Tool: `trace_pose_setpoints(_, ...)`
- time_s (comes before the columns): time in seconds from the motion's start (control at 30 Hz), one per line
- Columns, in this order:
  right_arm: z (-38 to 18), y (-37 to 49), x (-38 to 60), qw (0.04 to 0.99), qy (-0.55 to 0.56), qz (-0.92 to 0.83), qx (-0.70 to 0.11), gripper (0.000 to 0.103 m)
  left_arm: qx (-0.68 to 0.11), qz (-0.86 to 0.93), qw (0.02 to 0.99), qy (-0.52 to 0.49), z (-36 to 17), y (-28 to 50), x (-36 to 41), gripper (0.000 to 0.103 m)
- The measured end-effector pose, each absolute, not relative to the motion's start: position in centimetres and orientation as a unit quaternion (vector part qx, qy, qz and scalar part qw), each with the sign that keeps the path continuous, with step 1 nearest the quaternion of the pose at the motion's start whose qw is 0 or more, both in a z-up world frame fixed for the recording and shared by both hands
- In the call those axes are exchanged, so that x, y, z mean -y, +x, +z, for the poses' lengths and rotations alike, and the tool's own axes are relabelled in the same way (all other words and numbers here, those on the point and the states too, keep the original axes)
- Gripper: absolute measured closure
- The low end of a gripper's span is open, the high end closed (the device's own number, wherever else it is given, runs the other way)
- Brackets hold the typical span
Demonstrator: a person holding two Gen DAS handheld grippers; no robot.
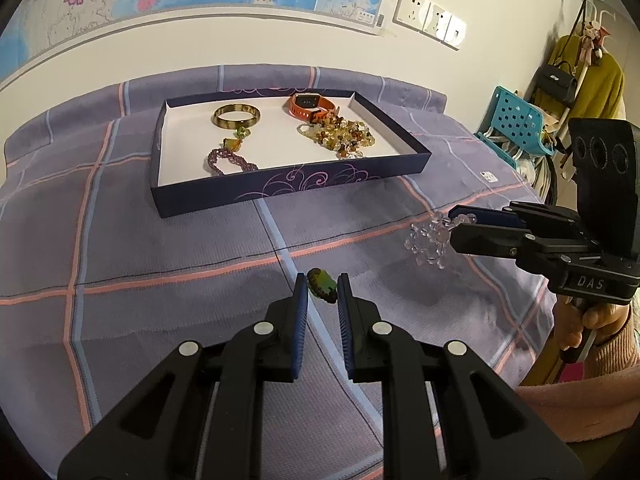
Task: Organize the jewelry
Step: 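Carry the crystal bracelet into the tray with the right tool while the left tool carries the pendant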
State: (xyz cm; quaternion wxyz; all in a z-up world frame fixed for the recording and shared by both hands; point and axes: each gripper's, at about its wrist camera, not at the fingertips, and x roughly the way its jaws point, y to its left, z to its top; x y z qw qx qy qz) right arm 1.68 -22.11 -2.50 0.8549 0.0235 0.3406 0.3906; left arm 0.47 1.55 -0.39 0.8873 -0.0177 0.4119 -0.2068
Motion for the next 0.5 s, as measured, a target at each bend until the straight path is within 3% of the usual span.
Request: trace_pose_setpoints(0.5, -1.53, 2.50, 22.05, 0.859, 0.027, 0.393, -0.328, 0.082, -0.405, -0.201, 0.892, -0.013, 0.39, 1.03, -1.65, 0.087)
